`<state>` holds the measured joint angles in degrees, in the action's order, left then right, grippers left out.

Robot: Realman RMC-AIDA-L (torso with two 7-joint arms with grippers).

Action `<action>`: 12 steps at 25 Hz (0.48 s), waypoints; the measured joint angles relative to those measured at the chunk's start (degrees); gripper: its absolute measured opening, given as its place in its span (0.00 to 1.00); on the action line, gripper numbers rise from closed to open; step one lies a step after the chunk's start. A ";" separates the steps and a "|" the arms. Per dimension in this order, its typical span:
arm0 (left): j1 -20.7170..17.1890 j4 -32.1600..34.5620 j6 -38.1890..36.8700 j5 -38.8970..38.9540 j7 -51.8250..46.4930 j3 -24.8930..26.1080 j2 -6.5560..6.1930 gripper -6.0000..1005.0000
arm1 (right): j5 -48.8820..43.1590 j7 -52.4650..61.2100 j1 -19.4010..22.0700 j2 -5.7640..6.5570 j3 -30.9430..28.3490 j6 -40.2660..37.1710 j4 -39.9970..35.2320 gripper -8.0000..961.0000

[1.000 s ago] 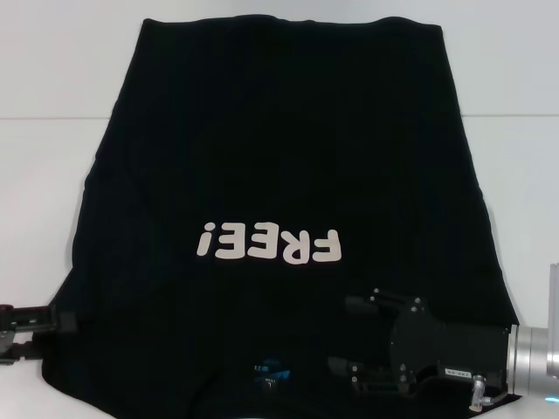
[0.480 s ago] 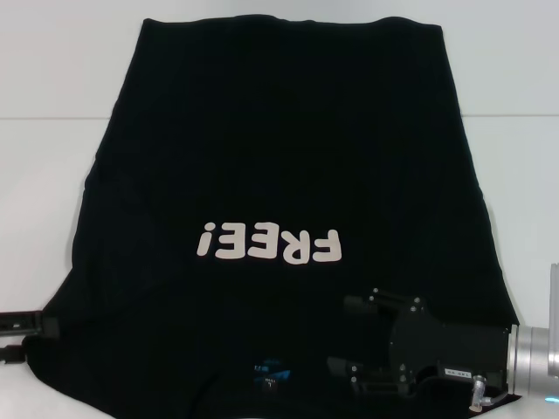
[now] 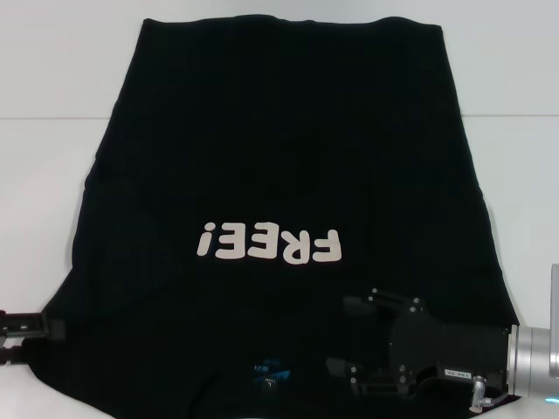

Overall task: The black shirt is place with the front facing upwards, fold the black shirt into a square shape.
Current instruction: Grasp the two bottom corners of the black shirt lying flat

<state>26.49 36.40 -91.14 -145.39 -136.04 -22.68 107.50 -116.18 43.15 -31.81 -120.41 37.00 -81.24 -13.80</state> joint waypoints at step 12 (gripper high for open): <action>0.67 1.03 1.39 0.07 -0.02 -5.26 0.65 0.85 | -0.01 0.11 0.00 0.03 -0.12 -0.73 -0.12 0.92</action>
<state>27.15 37.43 -89.75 -145.31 -136.05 -27.95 108.15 -116.19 43.26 -31.81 -120.38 36.88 -81.97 -13.91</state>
